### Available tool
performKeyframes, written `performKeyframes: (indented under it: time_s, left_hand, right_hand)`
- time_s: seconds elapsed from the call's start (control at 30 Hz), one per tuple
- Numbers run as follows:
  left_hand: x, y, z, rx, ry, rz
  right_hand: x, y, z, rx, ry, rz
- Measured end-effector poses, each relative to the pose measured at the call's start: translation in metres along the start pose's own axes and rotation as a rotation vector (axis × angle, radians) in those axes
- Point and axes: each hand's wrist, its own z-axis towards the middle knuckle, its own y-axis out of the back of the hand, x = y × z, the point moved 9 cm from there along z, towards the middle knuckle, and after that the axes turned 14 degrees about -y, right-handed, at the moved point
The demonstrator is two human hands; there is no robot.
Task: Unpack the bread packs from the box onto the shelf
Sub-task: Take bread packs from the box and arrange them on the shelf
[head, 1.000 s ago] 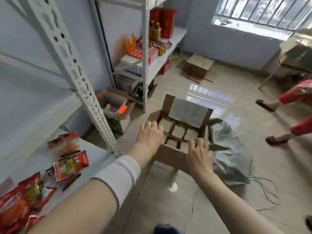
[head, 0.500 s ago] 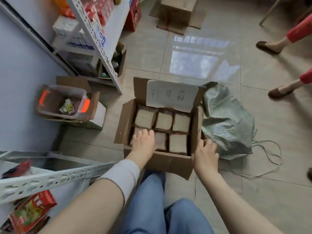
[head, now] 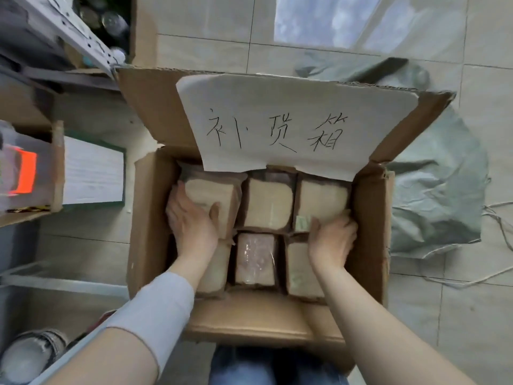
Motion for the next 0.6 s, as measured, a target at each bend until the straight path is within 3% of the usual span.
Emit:
performKeyframes:
  time_s: [0.17,0.47,0.6]
  left_hand:
    - [0.009,0.01,0.005,-0.062,0.061,-0.098]
    - [0.008,0.005,0.005,0.228,0.142,-0.228]
    - [0.004,0.015,-0.01,0.228,0.161,-0.356]
  right_hand:
    - [-0.004,-0.004,0.011,-0.046,-0.122,0.1]
    - [0.003,0.022,-0.002,-0.003,-0.165,0.021]
    - [0.001,0.038,-0.01,0.087,-0.105,0.096]
